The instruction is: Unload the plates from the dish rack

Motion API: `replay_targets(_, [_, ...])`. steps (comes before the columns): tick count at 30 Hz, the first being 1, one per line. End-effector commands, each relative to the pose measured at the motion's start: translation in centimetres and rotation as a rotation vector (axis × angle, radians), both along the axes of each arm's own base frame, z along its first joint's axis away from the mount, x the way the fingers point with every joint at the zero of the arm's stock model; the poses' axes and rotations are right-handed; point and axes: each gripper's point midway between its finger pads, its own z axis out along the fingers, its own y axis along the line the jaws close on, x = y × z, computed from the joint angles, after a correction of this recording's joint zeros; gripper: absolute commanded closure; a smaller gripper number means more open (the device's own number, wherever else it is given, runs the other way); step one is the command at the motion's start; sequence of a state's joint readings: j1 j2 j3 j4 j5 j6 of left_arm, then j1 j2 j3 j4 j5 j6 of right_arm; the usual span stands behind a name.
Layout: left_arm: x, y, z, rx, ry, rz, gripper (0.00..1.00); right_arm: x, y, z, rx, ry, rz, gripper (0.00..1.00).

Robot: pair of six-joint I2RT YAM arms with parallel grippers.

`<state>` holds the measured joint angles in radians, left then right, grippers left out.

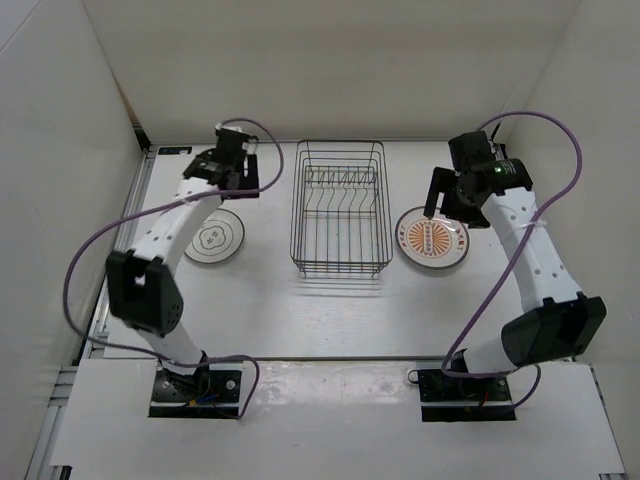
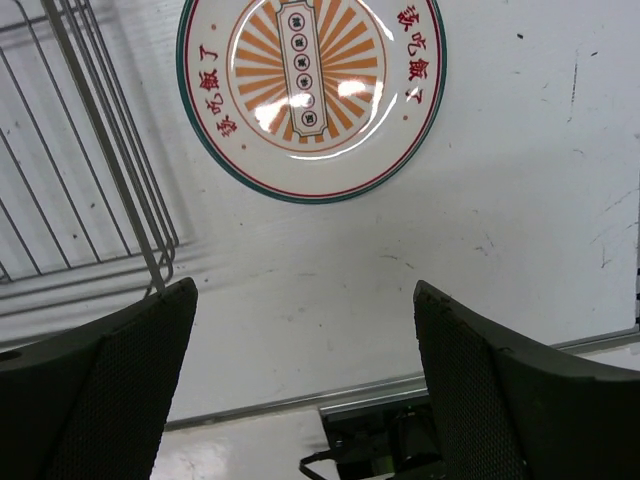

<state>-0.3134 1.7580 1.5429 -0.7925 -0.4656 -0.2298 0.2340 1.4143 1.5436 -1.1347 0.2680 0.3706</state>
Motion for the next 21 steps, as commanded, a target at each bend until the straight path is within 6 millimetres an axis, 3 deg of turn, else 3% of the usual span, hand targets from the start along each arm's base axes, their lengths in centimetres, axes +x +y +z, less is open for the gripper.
replay_targets(1, [-1.8,-0.2,9.8,-0.162,-0.232,-0.065,0.0,1.0,-0.5,0.2,0.001,0.012,-0.103,0.1])
replay_targets(3, [-4.4,-0.1,13.0,-0.191,-0.316,-0.133,0.0,1.7,0.6,-0.3,0.055,0.045,-0.089,0.1])
replay_targets(4, [-6.1,0.4,9.6,-0.161,-0.238,-0.145,0.0,2.0,1.2,0.1,0.081,0.039,-0.075,0.1])
replay_targets(6, [-10.8,1.8,13.3,-0.206,-0.387,-0.132,0.0,2.6,1.4,0.0,0.083,0.044,-0.073,0.1])
replay_targets(7, [-12.8,2.3,7.8,-0.185,-0.273,-0.127,0.0,2.9,1.4,0.1,0.078,0.039,-0.073,0.1])
replay_targets(8, [-14.7,2.5,8.6,-0.213,-0.333,-0.142,0.0,3.1,1.4,0.5,0.079,0.026,-0.072,0.1])
replay_targets(9, [-16.3,2.8,5.6,-0.21,-0.282,-0.142,0.0,3.3,1.2,0.3,0.069,0.032,-0.076,0.1])
replay_targets(10, [-18.9,3.4,5.6,-0.248,-0.36,-0.13,0.0,3.2,0.9,0.5,0.059,0.032,-0.083,0.1])
replay_targets(11, [-19.7,3.5,5.1,-0.267,-0.377,-0.127,0.0,3.2,0.9,1.2,0.06,0.016,-0.091,0.1])
replay_targets(12, [-20.8,3.5,2.7,-0.278,-0.346,-0.118,0.0,3.0,0.1,1.5,0.026,0.007,-0.121,0.1])
replay_targets(13, [-21.3,3.6,2.1,-0.286,-0.352,-0.121,0.0,2.8,-0.1,2.1,0.024,-0.02,-0.128,0.1])
replay_targets(14, [-22.6,4.0,1.1,-0.294,-0.399,-0.126,0.0,2.4,-0.4,1.7,0.014,-0.009,-0.135,0.1])
replay_targets(19, [-23.9,7.0,0.0,-0.22,-0.439,0.013,0.0,2.7,-1.9,2.3,-0.046,-0.058,-0.166,0.1])
replay_targets(21, [-24.1,7.5,0.6,-0.199,-0.409,0.04,0.0,3.4,-2.7,3.9,-0.073,-0.084,-0.194,0.1])
